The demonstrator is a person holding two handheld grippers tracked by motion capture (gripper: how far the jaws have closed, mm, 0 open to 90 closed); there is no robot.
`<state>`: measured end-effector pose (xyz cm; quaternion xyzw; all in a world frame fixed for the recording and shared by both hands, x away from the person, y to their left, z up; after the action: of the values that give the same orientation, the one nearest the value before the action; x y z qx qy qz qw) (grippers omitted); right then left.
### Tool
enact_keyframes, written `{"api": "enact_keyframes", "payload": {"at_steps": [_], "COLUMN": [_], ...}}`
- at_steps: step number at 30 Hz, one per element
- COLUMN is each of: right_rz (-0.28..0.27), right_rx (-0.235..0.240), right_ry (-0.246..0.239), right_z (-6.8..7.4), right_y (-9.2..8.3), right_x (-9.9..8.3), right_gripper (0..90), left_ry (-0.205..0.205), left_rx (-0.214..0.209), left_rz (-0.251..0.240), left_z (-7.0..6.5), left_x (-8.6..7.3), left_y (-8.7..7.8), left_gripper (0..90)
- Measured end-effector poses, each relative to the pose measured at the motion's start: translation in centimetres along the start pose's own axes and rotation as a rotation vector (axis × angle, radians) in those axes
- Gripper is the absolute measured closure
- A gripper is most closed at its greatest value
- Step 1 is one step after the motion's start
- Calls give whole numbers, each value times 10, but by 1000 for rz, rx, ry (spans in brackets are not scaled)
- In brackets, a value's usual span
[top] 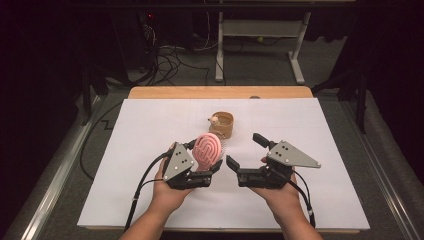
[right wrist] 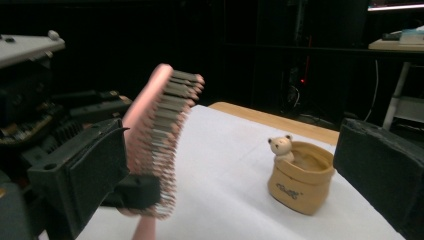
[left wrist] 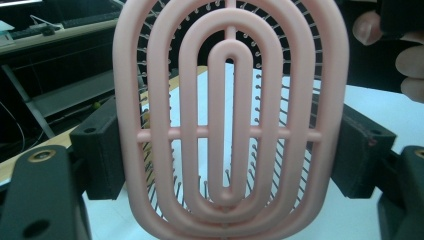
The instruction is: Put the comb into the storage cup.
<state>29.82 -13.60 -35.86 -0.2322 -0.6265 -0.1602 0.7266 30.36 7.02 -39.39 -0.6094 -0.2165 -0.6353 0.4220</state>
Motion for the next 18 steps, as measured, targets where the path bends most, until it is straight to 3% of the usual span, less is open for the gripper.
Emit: {"api": "enact_keyframes", "payload": {"at_steps": [9, 18], "right_rz": [17, 34], "right_rx": [53, 87], "right_ry": [11, 24], "right_z": [10, 17], "right_y": [21, 32], "right_x": [8, 11], "right_gripper": [67, 195], "left_ry": [4, 8], "left_rx": [1, 4], "left_rz": [-2, -10], "left_z": [-4, -7], "left_x": [1, 2], "left_y": [0, -2], "left_gripper": [196, 196]}}
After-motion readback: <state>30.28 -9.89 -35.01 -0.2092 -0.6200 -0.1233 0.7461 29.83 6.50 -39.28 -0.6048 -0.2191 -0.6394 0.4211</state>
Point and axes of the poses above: each handheld gripper's, and its own axes: y roughly forward along the jaws, x roughly out of its top, z roughly to its left, the point moved 3 cm from there along y, roughly forward along the jaws, and after that the axes turned 14 degrees about x, right-handed, at the moved point
